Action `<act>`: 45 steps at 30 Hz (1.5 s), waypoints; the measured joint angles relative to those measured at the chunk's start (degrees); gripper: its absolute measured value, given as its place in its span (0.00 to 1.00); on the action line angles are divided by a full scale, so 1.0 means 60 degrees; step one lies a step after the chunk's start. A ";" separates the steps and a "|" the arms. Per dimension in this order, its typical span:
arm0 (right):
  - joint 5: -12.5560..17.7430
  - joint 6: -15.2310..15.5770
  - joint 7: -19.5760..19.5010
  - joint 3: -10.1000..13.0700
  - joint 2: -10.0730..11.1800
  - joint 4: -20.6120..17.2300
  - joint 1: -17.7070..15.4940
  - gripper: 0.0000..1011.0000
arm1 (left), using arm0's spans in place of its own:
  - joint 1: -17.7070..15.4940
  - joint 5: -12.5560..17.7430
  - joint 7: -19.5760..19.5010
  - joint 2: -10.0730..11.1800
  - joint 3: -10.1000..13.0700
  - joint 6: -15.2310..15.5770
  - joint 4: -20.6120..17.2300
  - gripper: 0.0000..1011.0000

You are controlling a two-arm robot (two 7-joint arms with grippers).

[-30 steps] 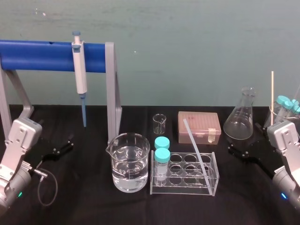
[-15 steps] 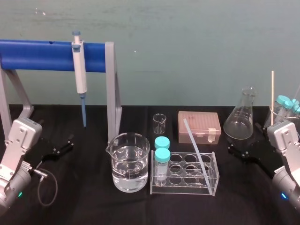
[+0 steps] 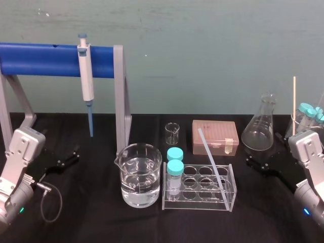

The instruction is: Pick up the stirring rod with one hand, then place it down.

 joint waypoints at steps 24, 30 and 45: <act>0.0000 0.0000 0.0000 0.0001 -0.0001 0.0000 0.0000 0.99 | 0.0000 0.0000 0.0000 0.0000 0.0000 0.0000 0.0000 0.99; -0.0001 0.0000 0.0000 0.0000 0.0000 0.0000 0.0001 0.99 | 0.0000 0.0000 0.0000 0.0000 0.0000 0.0000 0.0000 0.99; 0.0035 -0.0005 0.0035 0.0077 -0.0021 -0.0035 -0.0021 0.99 | 0.0000 0.0000 0.0000 0.0000 0.0000 0.0000 0.0000 0.99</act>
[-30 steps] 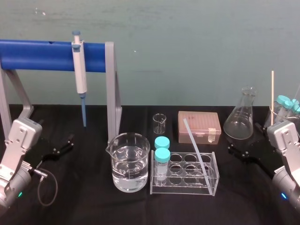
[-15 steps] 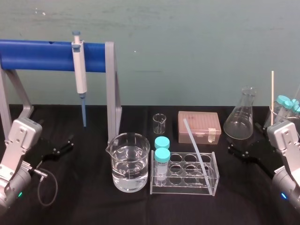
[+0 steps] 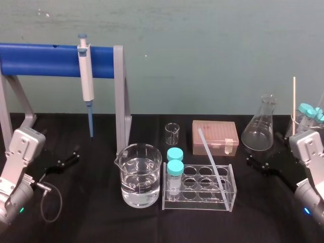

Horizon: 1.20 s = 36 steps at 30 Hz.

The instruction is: Pick up the stirring rod with one hand, then place it down.

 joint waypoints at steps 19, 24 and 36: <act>0.2338 0.0987 0.2092 0.1475 0.0418 -0.1548 -0.0378 0.99 | 0.0000 -0.0001 0.0000 0.0000 0.0000 0.0000 0.0000 0.99; 0.3352 0.1809 0.2892 0.1971 0.0664 -0.2097 -0.0575 0.99 | -0.0001 -0.0001 0.0000 0.0000 0.0000 0.0000 0.0000 0.99; 0.4656 0.3112 0.4646 0.1874 0.1201 -0.2858 -0.0693 0.99 | 0.0000 -0.0001 0.0000 0.0000 0.0000 0.0000 0.0000 0.99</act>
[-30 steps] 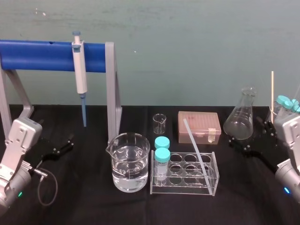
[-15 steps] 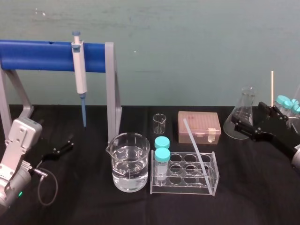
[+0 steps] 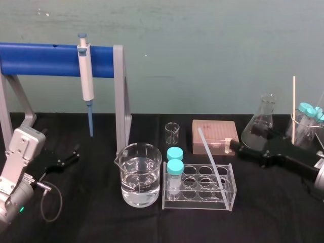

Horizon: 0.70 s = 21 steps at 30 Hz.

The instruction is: Pick up the stirring rod with one hand, then place it down.

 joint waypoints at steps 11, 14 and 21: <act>-0.0304 0.0220 0.0805 -0.1223 0.0101 0.0485 0.0861 0.99 | 0.0000 0.0000 0.0001 0.0000 0.0001 0.0000 0.0000 0.99; -0.0443 0.0245 0.0862 -0.1518 -0.0009 0.0727 0.1148 0.99 | 0.0000 0.0000 0.0000 0.0000 0.0001 0.0000 0.0000 0.99; -0.0977 0.0282 0.0780 -0.2168 -0.0476 0.1405 0.1845 0.99 | 0.0000 0.0000 0.0000 0.0000 0.0001 0.0000 0.0000 0.99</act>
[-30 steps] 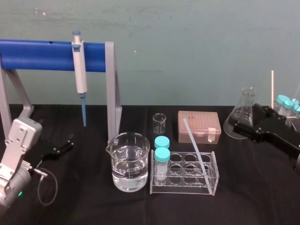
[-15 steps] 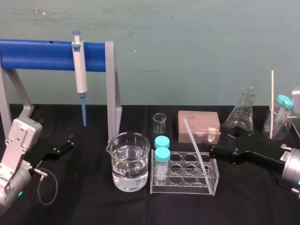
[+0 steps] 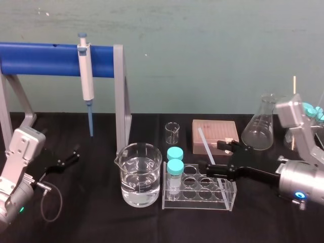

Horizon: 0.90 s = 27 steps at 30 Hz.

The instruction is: Pick up the stirring rod with one hand, then place it down.

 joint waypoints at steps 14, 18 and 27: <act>-0.0694 -0.0044 -0.0650 -0.0229 -0.0794 0.0736 0.0487 0.99 | 0.0000 0.0001 0.0000 0.0000 0.0000 0.0000 0.0000 0.99; -0.0836 0.0006 -0.0715 -0.0189 -0.0930 0.0867 0.0534 0.99 | 0.0000 0.0000 0.0000 0.0000 0.0000 0.0000 0.0000 0.99; -0.0972 0.0066 -0.0647 -0.0162 -0.1000 0.0917 0.0547 0.99 | 0.0000 0.0000 0.0000 0.0000 0.0000 0.0000 0.0000 0.99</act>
